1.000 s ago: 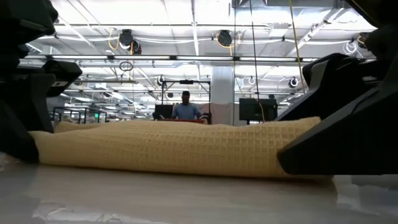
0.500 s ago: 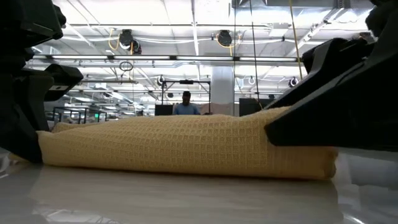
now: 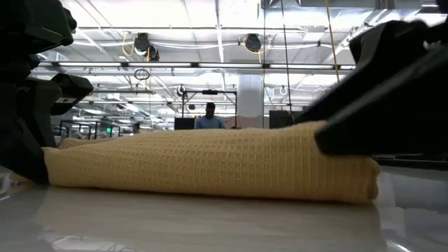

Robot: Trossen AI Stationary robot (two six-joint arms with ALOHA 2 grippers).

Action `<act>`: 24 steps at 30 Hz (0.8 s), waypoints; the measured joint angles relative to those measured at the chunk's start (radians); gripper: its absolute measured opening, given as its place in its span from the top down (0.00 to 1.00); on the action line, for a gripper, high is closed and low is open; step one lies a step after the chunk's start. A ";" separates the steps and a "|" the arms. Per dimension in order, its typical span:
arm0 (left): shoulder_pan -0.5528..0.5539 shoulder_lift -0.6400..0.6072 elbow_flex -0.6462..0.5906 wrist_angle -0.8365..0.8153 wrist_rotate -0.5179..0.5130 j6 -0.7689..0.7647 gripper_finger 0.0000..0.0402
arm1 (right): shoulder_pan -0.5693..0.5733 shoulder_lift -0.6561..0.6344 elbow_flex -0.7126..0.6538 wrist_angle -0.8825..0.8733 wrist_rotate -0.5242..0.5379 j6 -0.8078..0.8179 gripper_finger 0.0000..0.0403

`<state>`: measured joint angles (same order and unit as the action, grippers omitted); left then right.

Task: Roll towel into tight, uniform cylinder
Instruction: Roll the yellow towel

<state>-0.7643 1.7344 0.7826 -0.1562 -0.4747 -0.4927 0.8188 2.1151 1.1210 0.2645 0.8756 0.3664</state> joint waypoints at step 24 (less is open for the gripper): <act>0.009 -0.201 -0.003 0.022 0.173 -0.009 0.96 | -0.021 -0.066 0.000 -0.090 -0.072 0.074 0.99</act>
<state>-0.7549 1.5337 0.7799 -0.1339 -0.3014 -0.5012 0.7982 2.0491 1.1206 0.1741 0.8040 0.4409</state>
